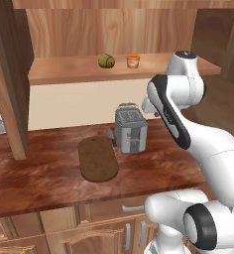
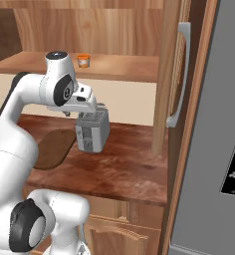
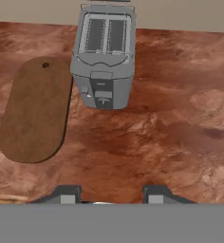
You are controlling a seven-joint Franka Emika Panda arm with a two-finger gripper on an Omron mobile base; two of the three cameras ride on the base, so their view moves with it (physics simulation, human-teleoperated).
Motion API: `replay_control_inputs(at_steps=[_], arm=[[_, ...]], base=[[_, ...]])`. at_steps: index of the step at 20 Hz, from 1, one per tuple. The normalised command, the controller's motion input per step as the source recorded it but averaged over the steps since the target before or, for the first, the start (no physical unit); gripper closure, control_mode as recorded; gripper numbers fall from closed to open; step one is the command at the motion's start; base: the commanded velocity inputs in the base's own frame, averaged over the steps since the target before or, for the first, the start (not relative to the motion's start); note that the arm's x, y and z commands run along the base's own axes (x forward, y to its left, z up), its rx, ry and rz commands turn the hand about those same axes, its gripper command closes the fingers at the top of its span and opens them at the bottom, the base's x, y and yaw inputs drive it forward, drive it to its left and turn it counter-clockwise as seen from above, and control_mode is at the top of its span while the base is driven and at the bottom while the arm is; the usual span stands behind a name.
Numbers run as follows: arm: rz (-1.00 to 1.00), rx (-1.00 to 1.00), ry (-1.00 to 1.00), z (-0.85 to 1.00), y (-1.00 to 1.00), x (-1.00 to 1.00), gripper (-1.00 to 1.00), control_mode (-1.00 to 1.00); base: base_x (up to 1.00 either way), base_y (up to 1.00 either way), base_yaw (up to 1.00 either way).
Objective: Pick the bread, place it on the cutting board, pick the jam, place it on the counter, and close the cabinet.
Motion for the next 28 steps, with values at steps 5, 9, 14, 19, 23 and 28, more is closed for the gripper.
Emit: replay_control_inputs(at_steps=[5, 9, 14, 19, 23, 28], arm=[[0.0, 0.0, -0.09, 0.04, 0.0, -0.08, -1.0, -1.0], [0.0, 0.0, -0.25, 0.17, 0.0, -0.22, -1.0, -1.0], [0.0, 0.0, -0.29, 0.28, 0.0, -0.14, -1.0, -1.0], [0.0, 0.0, -0.29, 0.32, 0.0, -0.04, -1.0, -1.0], [0.0, 0.0, -0.2, 0.24, 0.03, -0.01, -1.0, -1.0], [0.0, 0.0, -0.09, 0.26, 0.03, 0.0, -1.0, -1.0]], base=[[0.0, 0.0, 0.0], [0.0, 0.0, 0.0], [0.0, 0.0, 0.0], [0.0, 0.0, 0.0], [0.0, 0.0, 0.0], [0.0, 0.0, 0.0]])
